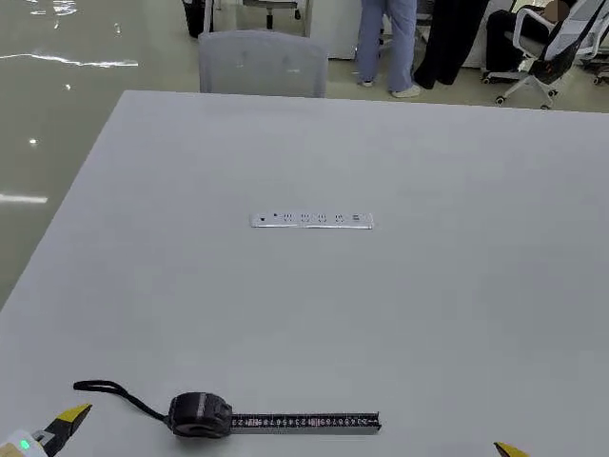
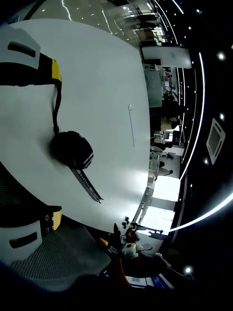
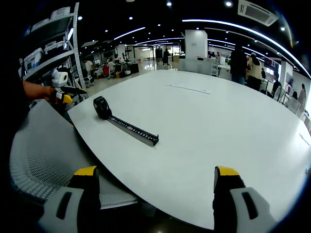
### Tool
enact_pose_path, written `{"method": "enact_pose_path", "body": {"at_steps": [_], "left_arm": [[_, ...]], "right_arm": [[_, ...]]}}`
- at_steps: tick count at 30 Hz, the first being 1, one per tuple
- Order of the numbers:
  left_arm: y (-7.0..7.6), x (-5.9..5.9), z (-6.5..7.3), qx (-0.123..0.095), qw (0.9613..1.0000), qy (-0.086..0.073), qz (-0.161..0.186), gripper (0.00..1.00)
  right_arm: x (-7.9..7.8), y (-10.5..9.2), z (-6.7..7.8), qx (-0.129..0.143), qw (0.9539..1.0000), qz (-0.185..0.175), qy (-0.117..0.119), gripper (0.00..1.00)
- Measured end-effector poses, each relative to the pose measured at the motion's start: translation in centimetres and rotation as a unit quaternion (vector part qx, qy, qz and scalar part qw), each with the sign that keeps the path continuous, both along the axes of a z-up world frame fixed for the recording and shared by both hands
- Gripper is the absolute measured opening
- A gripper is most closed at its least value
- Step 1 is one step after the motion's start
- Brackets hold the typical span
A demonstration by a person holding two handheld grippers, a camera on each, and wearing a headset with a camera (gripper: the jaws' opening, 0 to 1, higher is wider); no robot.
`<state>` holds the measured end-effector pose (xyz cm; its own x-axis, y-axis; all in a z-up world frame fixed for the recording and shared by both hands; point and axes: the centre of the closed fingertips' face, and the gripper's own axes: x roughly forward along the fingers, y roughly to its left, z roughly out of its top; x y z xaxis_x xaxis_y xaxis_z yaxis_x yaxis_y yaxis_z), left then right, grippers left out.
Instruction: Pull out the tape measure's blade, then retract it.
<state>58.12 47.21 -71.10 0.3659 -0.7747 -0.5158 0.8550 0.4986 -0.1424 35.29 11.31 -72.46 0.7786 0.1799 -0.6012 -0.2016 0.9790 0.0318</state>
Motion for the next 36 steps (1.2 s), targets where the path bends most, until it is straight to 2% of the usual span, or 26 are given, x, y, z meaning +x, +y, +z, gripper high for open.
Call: {"method": "enact_pose_path", "body": {"at_steps": [2,8,11,12,21,30,32,36], "left_arm": [[-0.1,-0.1,-0.1,-0.001,1.0,0.001,0.002,1.0],[-0.2,-0.2,0.0,-0.004,1.0,-0.002,0.001,1.0],[-0.1,-0.5,-0.3,0.0,1.0,0.004,0.006,1.0],[-0.3,-0.4,0.0,-0.005,1.0,-0.001,0.009,1.0],[-1.0,0.2,0.1,-0.016,0.9997,0.0,0.016,1.0],[-1.3,0.2,0.1,-0.004,0.9999,0.002,0.011,1.0],[-1.4,0.0,0.5,-0.006,0.9999,-0.005,0.007,1.0],[-0.9,0.1,0.4,-0.004,0.9998,-0.007,0.018,1.0]], "right_arm": [[-0.1,0.1,-0.2,-0.004,0.9999,0.01,0.004,0.99],[-0.2,-0.1,-0.3,-0.001,0.9999,0.011,0.007,1.0],[-0.3,-0.7,0.1,0.005,1.0,0.005,0.004,1.0],[-0.5,-1.0,-0.1,0.006,1.0,0.0,0.008,0.99],[-1.2,-1.6,-0.5,0.006,0.9997,-0.009,0.021,0.98],[-1.2,-2.1,-0.7,0.01,0.9996,-0.014,0.021,0.98],[-1.0,-1.9,-0.4,0.01,0.9997,-0.01,0.018,0.97],[-0.6,-1.6,-0.6,0.011,0.9998,-0.003,0.017,0.97]]}}
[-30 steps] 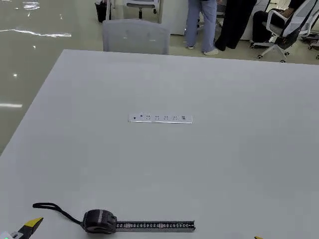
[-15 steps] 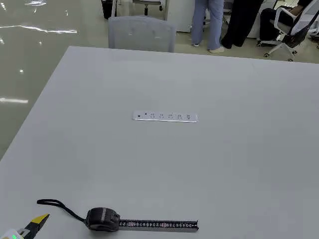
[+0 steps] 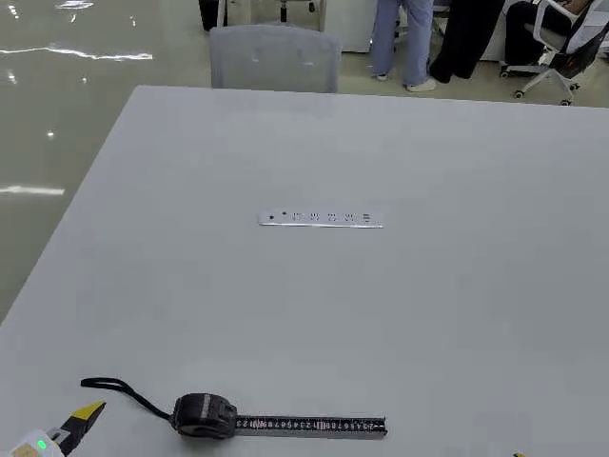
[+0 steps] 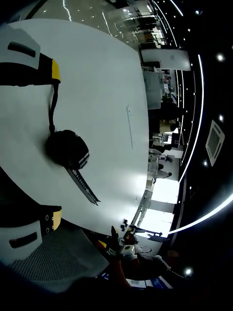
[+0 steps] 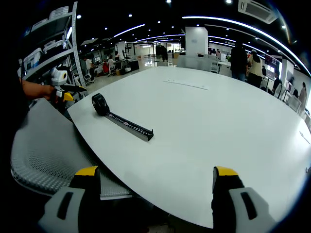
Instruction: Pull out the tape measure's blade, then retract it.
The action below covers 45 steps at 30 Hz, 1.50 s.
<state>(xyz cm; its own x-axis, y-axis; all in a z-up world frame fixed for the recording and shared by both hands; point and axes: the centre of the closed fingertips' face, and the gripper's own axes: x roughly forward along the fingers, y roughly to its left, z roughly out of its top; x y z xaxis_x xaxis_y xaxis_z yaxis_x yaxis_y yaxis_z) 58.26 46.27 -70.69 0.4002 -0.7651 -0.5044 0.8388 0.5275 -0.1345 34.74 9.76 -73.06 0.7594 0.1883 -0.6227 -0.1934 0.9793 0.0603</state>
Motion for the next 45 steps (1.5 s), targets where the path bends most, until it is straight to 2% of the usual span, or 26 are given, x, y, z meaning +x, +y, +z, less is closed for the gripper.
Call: {"method": "enact_pose_path", "body": {"at_steps": [3,8,11,13,14,15,16,18,19,20,21,24,26,27,30,31,34,37,39,40,41,42,44,45], "left_arm": [[0.3,-0.1,0.1,-0.011,0.9999,0.003,0.011,1.0],[0.3,-0.5,-0.6,-0.006,0.9999,0.008,0.008,1.0],[0.0,-0.6,-0.5,-0.014,0.9998,0.011,0.008,1.0],[-0.8,-0.8,0.0,-0.026,0.9994,0.017,0.013,1.0],[-1.0,-1.1,0.1,-0.025,0.9996,0.014,0.007,1.0],[-1.2,-1.2,0.2,-0.015,0.9998,0.008,0.007,1.0],[-1.2,-1.2,0.0,-0.009,0.9999,0.009,0.008,1.0],[-1.6,-1.3,0.4,-0.011,0.9998,0.013,0.008,0.99],[-2.1,-1.5,0.8,-0.027,0.9994,0.02,0.006,0.99],[-2.9,-1.7,1.4,-0.055,0.9979,0.035,0.003,1.0],[-3.0,-1.6,1.4,-0.058,0.9971,0.047,0.01,1.0],[-3.3,-1.1,1.1,-0.049,0.9978,0.039,0.02,1.0],[-2.9,-1.0,0.7,-0.005,0.9992,0.03,0.026,1.0],[-3.3,-1.1,1.2,-0.011,0.9994,0.024,0.025,1.0],[-3.7,-0.7,2.1,-0.014,0.999,0.022,0.035,1.0],[-4.1,-0.3,2.6,-0.028,0.9973,0.03,0.06,1.0],[-5.5,0.0,2.7,-0.032,0.9973,0.024,0.061,1.0],[-6.5,0.4,1.6,-0.023,0.9961,0.026,0.081,1.0],[-7.2,0.4,1.1,-0.016,0.9958,0.015,0.089,1.0],[-7.3,0.4,0.4,-0.002,0.9956,0.012,0.093,1.0],[-7.2,0.6,0.2,0.008,0.995,-0.004,0.099,1.0],[-7.2,0.7,-0.1,0.008,0.9933,-0.015,0.114,1.0],[-7.2,0.1,-1.2,0.017,0.9905,0.004,0.136,1.0],[-7.3,-0.1,-1.3,0.018,0.9906,0.005,0.136,1.0]], "right_arm": [[0.1,0.8,0.1,-0.005,0.9998,0.017,0.005,0.97],[-0.1,1.5,0.3,-0.007,0.9997,0.023,0.006,0.97],[-0.3,2.0,0.5,-0.018,0.9989,0.043,0.006,0.95],[-0.2,1.8,0.5,-0.025,0.9986,0.045,0.013,0.96],[-0.1,1.8,0.6,-0.026,0.9985,0.046,0.016,0.97],[0.0,1.6,0.8,-0.027,0.9984,0.047,0.018,0.97],[0.1,1.6,1.1,-0.027,0.9983,0.048,0.02,0.99],[0.3,1.7,1.8,-0.029,0.9976,0.06,0.019,0.99],[0.4,1.8,2.1,-0.03,0.9972,0.066,0.019,1.0],[0.6,1.7,2.3,-0.033,0.9966,0.073,0.021,1.0],[0.7,1.7,2.3,-0.033,0.9961,0.077,0.025,1.0],[1.4,1.5,2.5,-0.038,0.9949,0.089,0.031,1.0],[2.1,1.7,3.0,-0.041,0.9938,0.1,0.028,1.0],[2.3,1.8,3.3,-0.043,0.9925,0.111,0.027,1.0],[3.4,1.9,4.0,-0.06,0.9886,0.136,0.024,1.0],[3.9,1.8,4.2,-0.064,0.9876,0.141,0.027,1.0],[4.8,1.8,4.5,-0.073,0.9833,0.164,0.031,0.99],[5.6,2.2,4.4,-0.079,0.9766,0.195,0.046,0.96],[6.2,2.4,4.1,-0.085,0.9723,0.21,0.058,0.96],[6.4,2.6,3.9,-0.089,0.9682,0.224,0.066,0.96],[6.8,2.7,3.7,-0.094,0.9648,0.236,0.067,0.96],[7.1,2.9,3.6,-0.098,0.9609,0.249,0.071,0.95],[7.6,3.1,3.3,-0.1,0.9578,0.258,0.079,0.94],[7.7,3.2,3.2,-0.101,0.9566,0.261,0.082,0.94]]}}
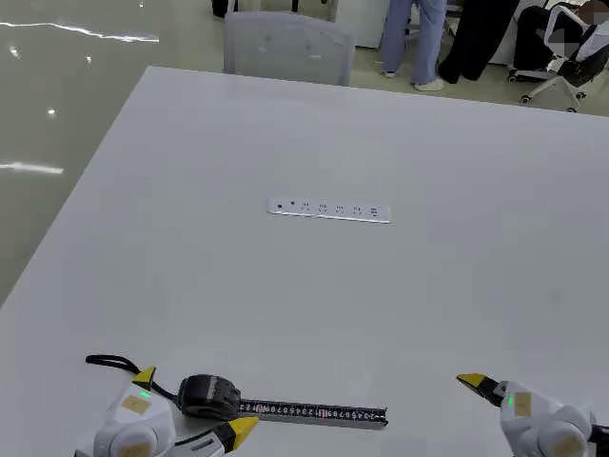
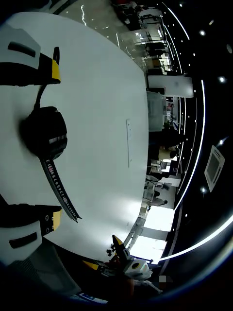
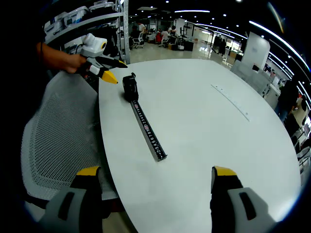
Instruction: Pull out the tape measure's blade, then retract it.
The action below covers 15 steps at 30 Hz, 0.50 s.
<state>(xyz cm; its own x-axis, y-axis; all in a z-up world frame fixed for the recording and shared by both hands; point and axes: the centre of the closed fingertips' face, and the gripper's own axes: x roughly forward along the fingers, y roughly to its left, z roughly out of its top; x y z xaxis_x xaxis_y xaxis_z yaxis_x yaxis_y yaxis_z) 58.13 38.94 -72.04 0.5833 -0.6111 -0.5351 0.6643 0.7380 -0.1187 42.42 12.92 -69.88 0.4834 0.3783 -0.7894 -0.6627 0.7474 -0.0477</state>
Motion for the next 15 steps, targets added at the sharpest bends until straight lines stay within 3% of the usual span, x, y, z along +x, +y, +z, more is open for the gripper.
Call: {"method": "enact_pose_path", "body": {"at_steps": [3,7,8,13,15], "left_arm": [[-0.1,-0.1,-0.1,0.001,1.0,-0.003,-0.001,1.0],[-0.7,0.1,-0.4,0.022,0.9988,-0.037,-0.021,1.0],[-0.6,0.1,-0.5,0.012,0.9996,-0.023,-0.014,1.0],[-0.9,1.3,-0.1,0.002,0.9991,-0.041,0.011,1.0],[-1.1,1.7,-0.5,-0.006,0.9993,-0.03,0.02,1.0]], "right_arm": [[0.1,0.1,-0.1,-0.001,1.0,0.003,0.002,0.92],[2.1,0.4,-1.6,-0.019,0.9983,0.048,0.025,0.88],[2.4,0.5,-1.9,-0.024,0.9976,0.056,0.032,0.88],[3.8,0.8,-2.7,-0.034,0.9945,0.089,0.042,0.84],[4.2,0.8,-3.2,-0.037,0.9939,0.093,0.046,0.79]]}}
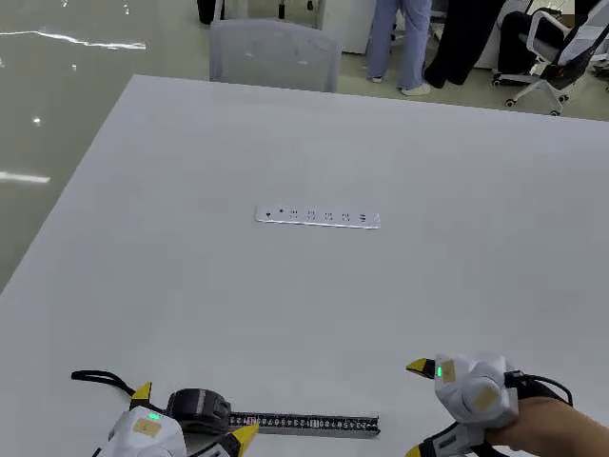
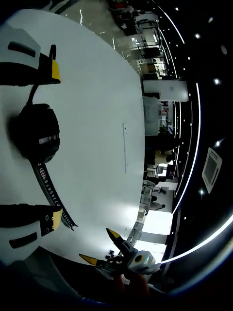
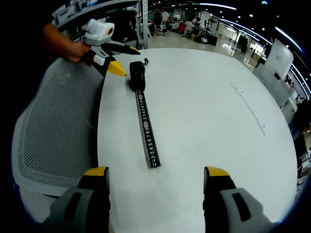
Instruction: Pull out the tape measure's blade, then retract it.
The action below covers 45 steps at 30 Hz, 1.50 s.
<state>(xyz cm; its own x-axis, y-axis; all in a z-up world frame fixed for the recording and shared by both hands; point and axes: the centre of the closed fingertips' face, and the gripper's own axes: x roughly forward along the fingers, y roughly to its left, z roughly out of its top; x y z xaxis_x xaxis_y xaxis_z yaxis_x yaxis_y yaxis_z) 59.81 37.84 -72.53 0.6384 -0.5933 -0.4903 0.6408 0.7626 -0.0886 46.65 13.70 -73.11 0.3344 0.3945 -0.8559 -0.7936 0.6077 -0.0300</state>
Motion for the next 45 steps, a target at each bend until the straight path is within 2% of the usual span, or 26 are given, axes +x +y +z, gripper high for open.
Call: {"method": "enact_pose_path", "body": {"at_steps": [1,4,8,11,12,16,18,22,25,28,35,36,42,45], "left_arm": [[-0.3,-0.2,-0.5,-0.006,0.9999,0.008,-0.003,1.0],[0.0,-0.5,-1.5,-0.001,0.9998,0.02,-0.002,1.0],[0.1,-0.5,-1.5,-0.002,0.9998,0.021,-0.002,1.0],[0.8,0.4,-1.9,0.009,0.9999,0.009,0.004,1.0],[1.5,0.9,-1.9,0.005,0.9996,0.016,0.024,1.0],[1.7,1.2,-1.7,0.001,0.9994,0.012,0.032,1.0],[1.7,1.2,-1.8,0.003,0.9994,0.014,0.032,1.0],[1.5,1.1,-1.7,0.003,0.9996,0.008,0.026,1.0],[1.4,1.0,-1.9,0.002,0.9996,0.013,0.026,1.0],[1.5,1.0,-1.9,0.003,0.9996,0.013,0.026,1.0],[1.5,1.0,-2.0,0.001,0.9995,0.018,0.025,0.98],[1.6,1.0,-2.1,0.001,0.9994,0.021,0.029,0.98],[1.6,1.1,-2.1,-0.001,0.9992,0.021,0.032,0.98],[1.7,1.2,-2.3,-0.004,0.999,0.029,0.034,0.91]], "right_arm": [[0.3,0.1,-0.5,-0.002,1.0,-0.001,0.009,0.79],[0.6,0.3,-1.6,-0.008,0.9997,0.009,0.021,0.72],[0.6,0.4,-1.7,-0.008,0.9997,0.014,0.02,0.64],[0.5,0.5,-3.4,-0.021,0.9985,0.036,0.035,0.52],[-0.3,1.0,-5.3,-0.031,0.9956,0.073,0.051,0.5],[-0.4,1.7,-6.3,-0.028,0.9955,0.074,0.053,0.4],[-0.4,1.8,-6.8,-0.029,0.9954,0.07,0.059,0.41],[0.0,2.1,-7.2,-0.032,0.9956,0.068,0.057,0.35],[0.3,2.1,-7.5,-0.02,0.9964,0.053,0.064,0.31],[0.5,1.9,-7.9,-0.022,0.9965,0.046,0.066,0.28],[0.3,1.7,-8.2,-0.028,0.9958,0.05,0.071,0.17],[0.4,1.6,-8.3,-0.034,0.9955,0.059,0.066,0.15],[0.2,1.7,-8.2,-0.033,0.9956,0.054,0.069,0.15],[0.3,1.8,-8.3,-0.045,0.9955,0.041,0.073,0.14]]}}
